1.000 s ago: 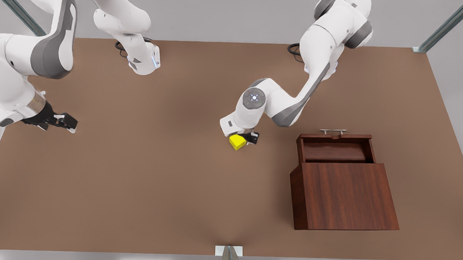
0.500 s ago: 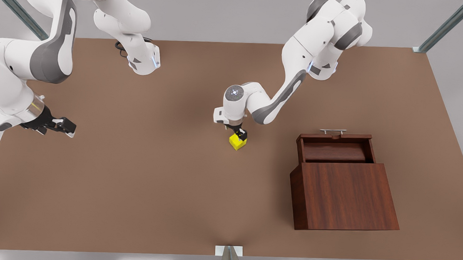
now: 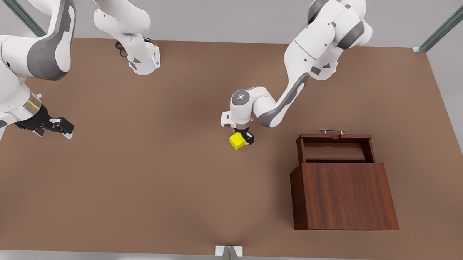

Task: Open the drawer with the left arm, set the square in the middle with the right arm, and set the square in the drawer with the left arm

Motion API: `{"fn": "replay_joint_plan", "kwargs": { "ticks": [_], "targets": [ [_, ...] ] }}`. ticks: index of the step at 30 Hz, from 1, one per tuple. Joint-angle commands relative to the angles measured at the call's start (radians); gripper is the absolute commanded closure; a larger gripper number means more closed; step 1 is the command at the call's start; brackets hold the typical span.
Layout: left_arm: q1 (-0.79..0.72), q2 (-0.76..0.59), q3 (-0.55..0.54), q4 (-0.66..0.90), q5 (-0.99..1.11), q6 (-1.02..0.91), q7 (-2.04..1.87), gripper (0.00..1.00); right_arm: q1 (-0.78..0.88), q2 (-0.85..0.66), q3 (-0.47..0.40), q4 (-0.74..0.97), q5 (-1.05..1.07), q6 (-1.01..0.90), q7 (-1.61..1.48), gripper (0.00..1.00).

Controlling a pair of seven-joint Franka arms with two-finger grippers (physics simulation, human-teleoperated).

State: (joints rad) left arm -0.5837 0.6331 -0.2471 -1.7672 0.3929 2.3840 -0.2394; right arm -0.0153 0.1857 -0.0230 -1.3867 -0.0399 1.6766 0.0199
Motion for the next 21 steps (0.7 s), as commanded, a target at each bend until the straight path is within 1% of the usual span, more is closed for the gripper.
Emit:
{"fn": "replay_joint_plan", "kwargs": {
  "ticks": [1,13,14,15,19,21],
  "targets": [
    [-0.001,0.0,0.0,0.0,0.001,0.007,0.0,0.0,0.0,0.0,0.0,0.0,0.0,0.0,0.0,0.0],
    [-0.001,0.048,0.005,0.0,0.001,0.078,-0.001,0.0,0.001,0.001,0.0,-0.002,-0.003,0.0,-0.002,0.0],
    [-0.001,0.053,0.005,0.0,0.006,0.078,-0.001,0.04,0.0,0.003,0.0,-0.002,-0.002,0.0,-0.002,0.0],
    [-0.001,0.054,0.005,0.0,0.007,0.09,-0.001,0.1,0.0,0.003,0.0,-0.002,-0.003,0.002,-0.002,0.0],
    [-0.002,0.068,0.005,0.0,0.007,0.106,-0.001,0.22,0.0,0.003,0.0,-0.002,-0.003,0.002,0.0,0.0],
    [-0.002,0.069,0.006,0.0,0.007,0.109,-0.001,0.25,0.0,0.003,0.0,-0.002,-0.002,0.002,0.0,0.0]
  ]
}}
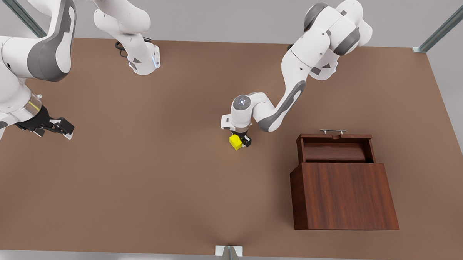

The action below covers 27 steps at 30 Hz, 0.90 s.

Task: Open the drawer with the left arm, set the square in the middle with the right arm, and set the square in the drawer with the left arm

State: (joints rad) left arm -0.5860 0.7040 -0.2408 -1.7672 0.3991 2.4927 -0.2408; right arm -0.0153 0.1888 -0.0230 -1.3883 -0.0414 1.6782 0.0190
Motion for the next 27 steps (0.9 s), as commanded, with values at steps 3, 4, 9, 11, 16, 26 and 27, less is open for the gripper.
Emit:
{"fn": "replay_joint_plan", "kwargs": {
  "ticks": [3,4,9,11,16,26,27],
  "targets": [
    [0.0,0.005,0.0,0.0,0.001,0.009,0.0,0.27,0.0,0.003,0.0,0.0,0.0,0.0,0.001,0.0],
    [0.0,0.005,0.0,0.0,0.001,0.009,0.0,0.27,0.0,0.006,0.0,0.0,-0.002,0.0,0.001,0.0],
    [0.0,0.006,0.0,0.002,0.001,0.009,0.0,0.3,0.002,0.006,0.0,0.0,-0.002,0.0,0.001,0.0],
    [0.0,-0.001,-0.002,0.006,0.001,-0.002,0.0,0.3,0.002,0.006,0.0,0.0,-0.002,0.0,0.001,0.0],
    [0.003,-0.073,-0.002,0.009,-0.003,-0.067,0.0,0.3,0.002,0.006,0.0,0.0,-0.002,0.0,0.001,0.0],
    [0.015,-0.532,0.238,-0.179,-0.295,-0.397,0.722,0.29,0.002,0.009,0.0,0.0,-0.002,0.0,0.001,0.0],
    [0.014,-0.561,0.281,-0.193,-0.315,-0.42,0.81,0.29,0.002,0.009,0.0,0.0,-0.002,0.0,0.001,0.0]
  ]
}}
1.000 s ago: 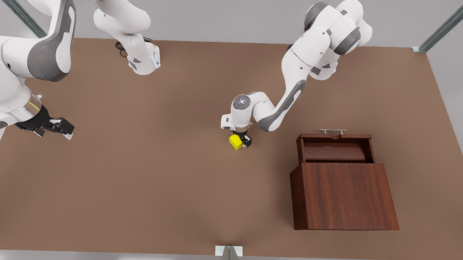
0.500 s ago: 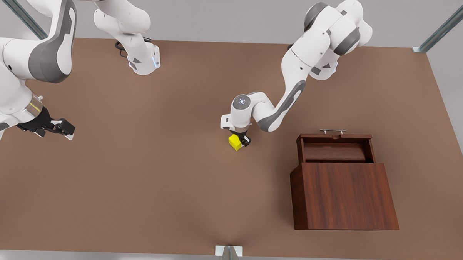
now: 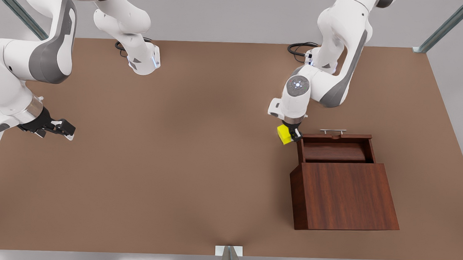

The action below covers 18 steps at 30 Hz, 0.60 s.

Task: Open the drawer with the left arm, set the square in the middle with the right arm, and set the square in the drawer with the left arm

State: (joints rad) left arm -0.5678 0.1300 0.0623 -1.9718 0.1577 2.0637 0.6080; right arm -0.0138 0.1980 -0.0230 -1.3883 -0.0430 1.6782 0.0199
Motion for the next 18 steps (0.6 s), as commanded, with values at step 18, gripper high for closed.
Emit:
{"fn": "replay_joint_plan", "kwargs": {
  "ticks": [18],
  "targets": [
    [-0.003,0.019,0.294,0.002,-0.159,-0.011,0.489,0.29,0.0,0.0,0.0,0.0,0.0,0.0,0.0,0.0]
  ]
}}
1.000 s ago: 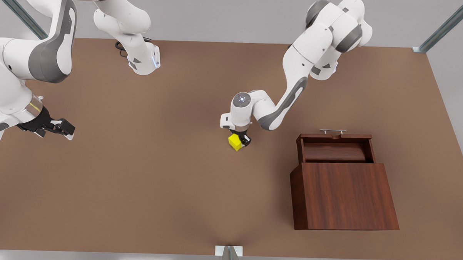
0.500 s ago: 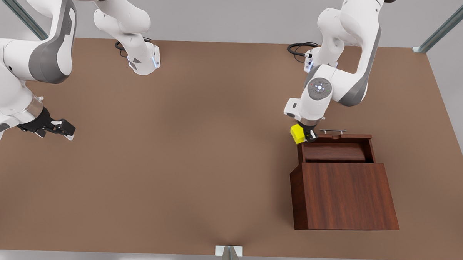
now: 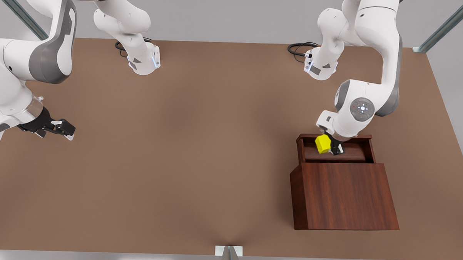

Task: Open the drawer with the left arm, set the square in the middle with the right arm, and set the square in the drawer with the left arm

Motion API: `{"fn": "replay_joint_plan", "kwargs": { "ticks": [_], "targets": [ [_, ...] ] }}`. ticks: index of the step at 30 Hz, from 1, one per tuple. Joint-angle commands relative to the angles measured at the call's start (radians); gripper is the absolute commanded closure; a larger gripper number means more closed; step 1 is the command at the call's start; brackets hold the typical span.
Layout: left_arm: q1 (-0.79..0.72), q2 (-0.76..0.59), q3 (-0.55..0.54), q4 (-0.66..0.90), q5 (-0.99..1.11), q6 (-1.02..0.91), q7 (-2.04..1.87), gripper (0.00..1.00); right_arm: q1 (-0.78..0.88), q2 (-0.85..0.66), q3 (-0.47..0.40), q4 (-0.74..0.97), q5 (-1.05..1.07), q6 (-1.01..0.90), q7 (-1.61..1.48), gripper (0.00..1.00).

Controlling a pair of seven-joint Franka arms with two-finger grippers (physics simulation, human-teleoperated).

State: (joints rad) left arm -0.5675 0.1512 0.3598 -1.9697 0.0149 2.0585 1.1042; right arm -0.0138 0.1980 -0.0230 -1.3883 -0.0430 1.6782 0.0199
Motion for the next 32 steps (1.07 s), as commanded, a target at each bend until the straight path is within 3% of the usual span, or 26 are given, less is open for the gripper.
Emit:
{"fn": "replay_joint_plan", "kwargs": {
  "ticks": [1,5,6,7,12,15,18,22,23,24,27,32],
  "targets": [
    [-0.003,0.002,0.001,0.0,-0.018,0.002,0.003,0.29,0.0,0.0,0.0,0.0,0.0,0.0,0.0,0.0],
    [-0.003,0.027,0.008,0.002,-0.032,0.031,0.02,0.28,0.0,0.0,0.0,0.0,0.0,0.0,0.0,0.0],
    [-0.003,0.028,0.01,0.002,-0.038,0.031,0.02,0.06,0.0,0.0,0.0,0.002,0.0,0.0,0.0,0.0],
    [-0.003,0.028,0.01,0.002,-0.038,0.031,0.02,0.0,0.0,0.0,0.0,0.002,0.0,0.0,0.0,0.0],
    [-0.005,0.025,0.01,0.002,-0.049,0.015,0.005,0.0,0.0,0.0,0.0,0.0,0.002,0.0,0.0,0.0],
    [-0.009,0.016,0.013,0.071,-0.065,-0.164,-0.4,0.0,0.0,0.0,0.0,0.0,0.002,0.0,0.0,0.0],
    [-0.005,0.027,0.016,0.262,-0.065,-0.345,-0.676,0.0,0.0,0.0,0.0,0.0,0.002,0.0,0.0,0.0],
    [-0.003,0.082,0.041,0.451,-0.058,-0.348,-1.017,0.0,0.002,0.0,0.0,0.0,0.002,0.0,0.0,0.0],
    [0.11,0.083,-0.024,0.476,-0.064,-0.348,-1.067,0.0,0.002,0.0,0.0,0.0,0.002,0.0,0.0,0.0],
    [0.245,0.082,-0.183,0.503,-0.049,-0.348,-1.125,0.0,0.002,0.0,0.0,0.0,0.002,0.0,0.0,0.0],
    [0.435,0.073,-0.384,0.531,0.042,-0.333,-1.202,0.0,0.002,0.0,0.0,0.0,0.002,0.0,0.0,0.0],
    [0.485,0.077,-0.463,0.534,0.096,-0.333,-1.227,0.0,0.0,0.0,0.002,0.0,0.002,0.0,0.0,0.0]
  ]
}}
